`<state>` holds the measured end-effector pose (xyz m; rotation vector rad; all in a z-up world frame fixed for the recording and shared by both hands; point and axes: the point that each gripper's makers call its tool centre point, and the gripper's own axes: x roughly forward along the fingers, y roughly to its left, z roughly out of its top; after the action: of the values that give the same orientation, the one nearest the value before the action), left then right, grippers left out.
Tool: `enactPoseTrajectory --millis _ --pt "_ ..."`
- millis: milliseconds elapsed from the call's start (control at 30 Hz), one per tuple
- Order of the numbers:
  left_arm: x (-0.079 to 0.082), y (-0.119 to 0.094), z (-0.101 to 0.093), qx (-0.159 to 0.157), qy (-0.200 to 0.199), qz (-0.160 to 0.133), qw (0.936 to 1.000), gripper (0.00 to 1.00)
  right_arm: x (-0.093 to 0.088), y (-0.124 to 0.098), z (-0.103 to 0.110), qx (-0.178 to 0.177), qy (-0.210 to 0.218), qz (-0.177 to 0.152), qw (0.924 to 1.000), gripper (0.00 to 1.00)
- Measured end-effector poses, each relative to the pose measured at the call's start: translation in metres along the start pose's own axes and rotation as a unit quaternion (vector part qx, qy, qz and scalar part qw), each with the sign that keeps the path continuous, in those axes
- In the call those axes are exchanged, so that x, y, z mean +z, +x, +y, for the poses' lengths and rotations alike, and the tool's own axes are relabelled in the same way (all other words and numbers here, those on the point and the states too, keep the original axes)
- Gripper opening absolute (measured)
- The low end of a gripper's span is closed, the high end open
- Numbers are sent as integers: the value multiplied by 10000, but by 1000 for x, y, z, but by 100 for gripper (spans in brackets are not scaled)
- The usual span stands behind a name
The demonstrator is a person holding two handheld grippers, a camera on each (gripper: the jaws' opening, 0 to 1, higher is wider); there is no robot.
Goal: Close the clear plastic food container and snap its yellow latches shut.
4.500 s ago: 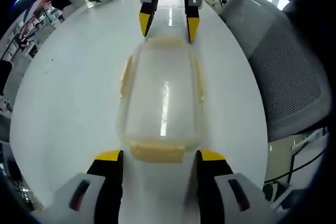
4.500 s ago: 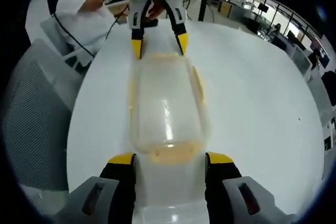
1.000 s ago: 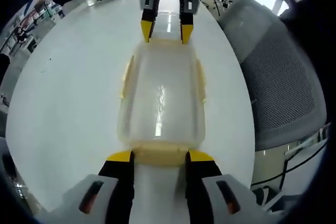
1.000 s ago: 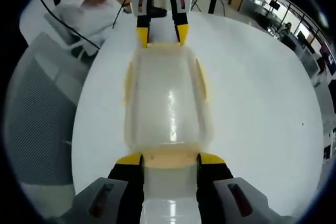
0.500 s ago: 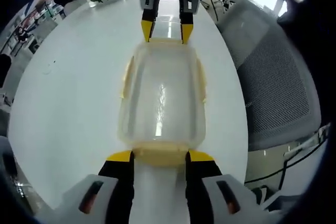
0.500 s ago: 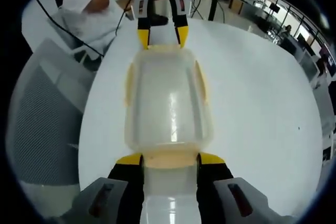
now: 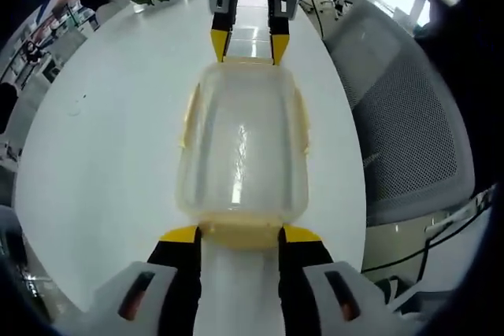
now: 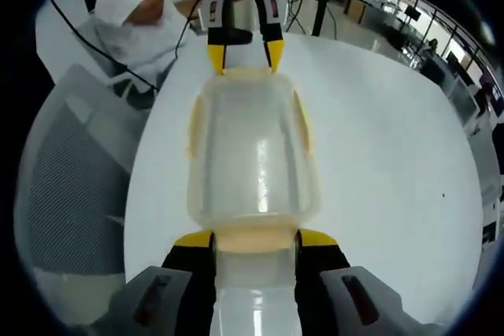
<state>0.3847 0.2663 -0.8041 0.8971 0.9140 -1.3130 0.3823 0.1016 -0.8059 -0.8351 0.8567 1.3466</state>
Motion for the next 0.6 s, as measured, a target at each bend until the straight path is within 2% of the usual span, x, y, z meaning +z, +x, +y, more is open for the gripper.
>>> enactPoseTrajectory --millis 600 --pt "5 -10 6 19 -43 -41 10000 37 7 -12 -6 -35 14 -77 10000 37"
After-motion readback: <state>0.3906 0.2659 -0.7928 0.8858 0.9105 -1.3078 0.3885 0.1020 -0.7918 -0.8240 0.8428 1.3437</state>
